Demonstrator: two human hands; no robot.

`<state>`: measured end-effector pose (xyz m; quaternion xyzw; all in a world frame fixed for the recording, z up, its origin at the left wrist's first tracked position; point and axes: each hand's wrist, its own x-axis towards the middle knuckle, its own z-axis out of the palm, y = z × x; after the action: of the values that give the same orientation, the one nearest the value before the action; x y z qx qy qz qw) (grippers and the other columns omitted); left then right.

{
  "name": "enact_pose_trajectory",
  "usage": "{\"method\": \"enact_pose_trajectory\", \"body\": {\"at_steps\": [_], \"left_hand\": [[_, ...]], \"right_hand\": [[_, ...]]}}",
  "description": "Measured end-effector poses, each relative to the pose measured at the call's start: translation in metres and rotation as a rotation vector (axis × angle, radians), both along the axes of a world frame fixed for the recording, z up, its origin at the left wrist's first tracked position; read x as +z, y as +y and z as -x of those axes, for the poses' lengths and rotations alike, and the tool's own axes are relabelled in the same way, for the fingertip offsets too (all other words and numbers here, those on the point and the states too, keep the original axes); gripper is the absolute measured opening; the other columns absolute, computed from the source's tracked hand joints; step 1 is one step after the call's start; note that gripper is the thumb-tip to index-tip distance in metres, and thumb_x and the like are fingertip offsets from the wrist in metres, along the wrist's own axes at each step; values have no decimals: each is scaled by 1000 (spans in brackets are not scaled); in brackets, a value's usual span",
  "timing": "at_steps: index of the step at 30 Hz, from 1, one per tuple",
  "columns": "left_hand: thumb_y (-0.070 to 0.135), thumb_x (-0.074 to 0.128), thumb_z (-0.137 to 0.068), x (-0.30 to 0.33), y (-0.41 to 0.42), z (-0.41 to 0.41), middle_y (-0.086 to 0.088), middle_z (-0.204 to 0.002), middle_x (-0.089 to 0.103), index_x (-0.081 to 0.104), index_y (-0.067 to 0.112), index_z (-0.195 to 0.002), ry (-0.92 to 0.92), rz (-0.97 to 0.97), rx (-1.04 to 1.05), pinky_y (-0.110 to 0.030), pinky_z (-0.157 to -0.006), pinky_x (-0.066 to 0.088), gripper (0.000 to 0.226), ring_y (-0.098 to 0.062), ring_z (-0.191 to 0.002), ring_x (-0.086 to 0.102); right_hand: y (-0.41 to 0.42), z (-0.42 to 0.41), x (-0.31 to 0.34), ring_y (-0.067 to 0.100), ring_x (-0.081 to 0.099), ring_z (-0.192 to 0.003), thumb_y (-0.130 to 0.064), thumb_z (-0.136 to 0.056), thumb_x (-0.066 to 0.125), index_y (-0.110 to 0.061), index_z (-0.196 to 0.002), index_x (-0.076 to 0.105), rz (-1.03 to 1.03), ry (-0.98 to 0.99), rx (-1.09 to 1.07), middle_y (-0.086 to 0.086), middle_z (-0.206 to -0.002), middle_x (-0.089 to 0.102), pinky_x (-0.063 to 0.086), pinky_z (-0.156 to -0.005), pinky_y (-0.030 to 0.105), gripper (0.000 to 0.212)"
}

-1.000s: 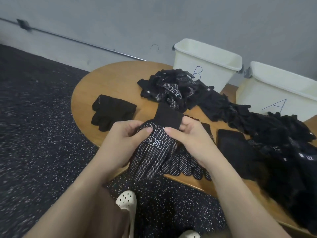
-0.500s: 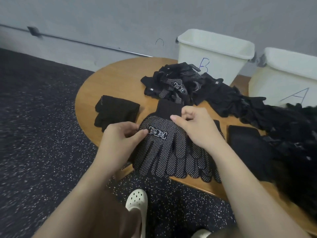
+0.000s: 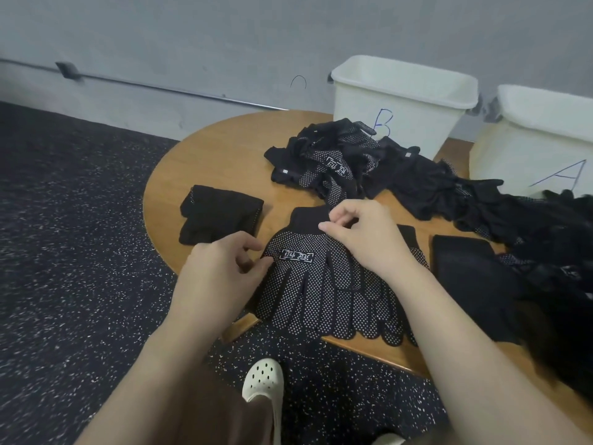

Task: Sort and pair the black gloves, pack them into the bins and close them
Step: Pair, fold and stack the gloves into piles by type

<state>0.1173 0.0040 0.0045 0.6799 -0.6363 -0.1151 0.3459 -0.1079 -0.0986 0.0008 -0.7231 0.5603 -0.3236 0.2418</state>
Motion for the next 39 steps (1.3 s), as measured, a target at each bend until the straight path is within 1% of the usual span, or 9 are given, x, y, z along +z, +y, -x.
{"method": "enact_pose_trajectory", "body": {"at_steps": [3, 9, 14, 16, 18, 23, 33, 37, 39], "left_hand": [[42, 80, -86, 1, 1, 0, 14, -65, 63, 74, 26, -104, -97, -38, -14, -26, -49, 47, 25, -5, -56, 59], [32, 80, -88, 5, 3, 1, 13, -78, 59, 73, 21, -108, -198, -44, 4, -27, -54, 43, 24, -13, -67, 59], [21, 59, -102, 0, 4, 24, -4, -125, 63, 66, 9, -132, -176, 52, -171, -41, -96, 54, 33, -25, -111, 63], [35, 41, -108, -7, 2, 34, -4, -159, 42, 42, 11, -156, -202, -70, -232, -32, -123, 29, 53, -22, -145, 40], [48, 19, -108, -15, 0, 36, -1, -173, 7, 10, 15, -165, -285, -204, -286, -27, -128, 0, 67, -13, -159, 4], [58, -1, -99, -22, -2, 33, 4, -172, -14, -9, 20, -165, -456, -275, -330, -32, -128, -12, 76, -7, -157, -17], [65, 4, -101, -21, 12, 25, 8, -169, -23, -14, 23, -163, -452, -217, -344, -28, -124, -21, 78, -6, -153, -29], [58, 4, -104, -16, 9, 25, 10, -171, -12, 2, 30, -166, -381, -115, -390, -26, -124, -19, 68, -2, -154, -24], [56, 6, -106, -18, 5, 27, 10, -172, -4, 7, 33, -165, -342, -108, -396, -27, -126, -15, 64, -4, -156, -18]], "right_hand": [[1, -1, -3, 4, 59, -84, -35, -85, 82, -31, -76, 70, 23, 38, -20, -15, -74, 69, 44, -73, 27, 16], [10, -2, 4, 0, 55, -63, -35, -88, 79, -29, -94, 70, 83, 118, -40, -13, -73, 64, 44, -62, 23, 13], [28, -5, 14, -1, 51, -77, -30, -96, 67, -25, -110, 68, 331, 260, 44, -15, -94, 58, 50, -73, 30, 15], [31, -7, 12, 6, 58, -101, -22, -103, 57, -20, -118, 70, 315, 266, 189, -10, -113, 64, 48, -94, 34, 20], [33, -9, 7, 11, 51, -131, -21, -108, 46, -18, -136, 64, 196, 337, 294, -6, -139, 61, 32, -116, 30, 33], [29, -6, -6, -2, -1, -155, -40, -112, 21, -25, -164, 21, 29, 582, 387, -15, -170, 12, -9, -126, 23, 54], [28, -6, -12, -7, -19, -151, -59, -104, 5, -30, -165, 7, 36, 667, 340, -19, -170, -6, -13, -125, 26, 67], [29, -4, -3, -7, -3, -154, -58, -105, 20, -30, -163, 24, 34, 595, 359, -20, -169, 10, -6, -124, 21, 65], [28, -5, 7, 4, 41, -143, -50, -104, 40, -28, -145, 56, 144, 507, 254, -17, -154, 47, 29, -119, 23, 49]]}}
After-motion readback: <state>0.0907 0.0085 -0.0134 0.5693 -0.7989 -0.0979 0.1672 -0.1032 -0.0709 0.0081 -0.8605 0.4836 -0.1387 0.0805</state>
